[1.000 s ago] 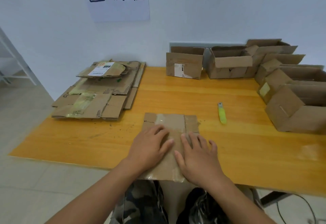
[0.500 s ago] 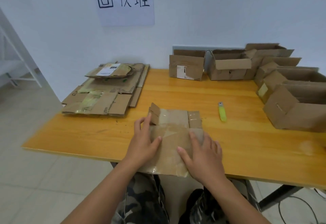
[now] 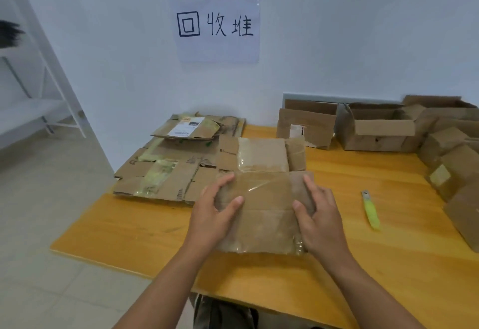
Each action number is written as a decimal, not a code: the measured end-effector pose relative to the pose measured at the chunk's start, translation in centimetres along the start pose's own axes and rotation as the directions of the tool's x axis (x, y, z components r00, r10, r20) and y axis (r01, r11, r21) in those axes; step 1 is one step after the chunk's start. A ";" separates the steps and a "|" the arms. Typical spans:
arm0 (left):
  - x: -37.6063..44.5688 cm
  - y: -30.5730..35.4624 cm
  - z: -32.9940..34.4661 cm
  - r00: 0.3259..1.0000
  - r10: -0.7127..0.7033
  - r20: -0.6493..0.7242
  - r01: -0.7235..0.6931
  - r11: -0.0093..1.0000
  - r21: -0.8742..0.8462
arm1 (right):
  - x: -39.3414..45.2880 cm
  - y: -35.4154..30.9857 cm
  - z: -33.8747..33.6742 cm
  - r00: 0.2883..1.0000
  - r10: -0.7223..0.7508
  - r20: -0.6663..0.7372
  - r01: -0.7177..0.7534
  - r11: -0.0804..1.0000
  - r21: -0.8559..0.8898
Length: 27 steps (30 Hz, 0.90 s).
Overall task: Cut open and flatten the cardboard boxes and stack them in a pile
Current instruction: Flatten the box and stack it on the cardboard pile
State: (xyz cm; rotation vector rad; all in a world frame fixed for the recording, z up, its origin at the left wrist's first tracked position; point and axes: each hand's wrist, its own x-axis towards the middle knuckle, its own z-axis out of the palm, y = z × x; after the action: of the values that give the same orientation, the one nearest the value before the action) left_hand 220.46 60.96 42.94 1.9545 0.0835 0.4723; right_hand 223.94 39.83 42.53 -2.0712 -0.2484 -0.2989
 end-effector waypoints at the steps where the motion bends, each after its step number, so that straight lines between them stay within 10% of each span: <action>1: 1.0 -0.1 -0.8 0.999 -0.038 -0.014 0.038 0.999 -0.027 | 1.3 -0.6 1.0 1.000 -0.022 0.008 0.022 1.000 -0.004; 20: 30.6 -6.0 -12.8 0.995 -0.059 -0.082 0.096 0.789 0.606 | 27.9 -9.4 20.6 0.965 -0.040 0.260 0.111 0.958 -0.266; 27: 31.0 -13.5 -10.3 0.998 -0.054 0.027 0.000 0.456 0.890 | 27.5 -4.8 24.4 0.901 0.163 0.402 0.082 0.846 -0.526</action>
State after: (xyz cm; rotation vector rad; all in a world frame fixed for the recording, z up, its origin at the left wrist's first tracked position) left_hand 247.28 83.91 43.41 3.0265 0.4084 0.3733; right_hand 251.27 64.91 43.32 -2.6885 -0.4250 0.1568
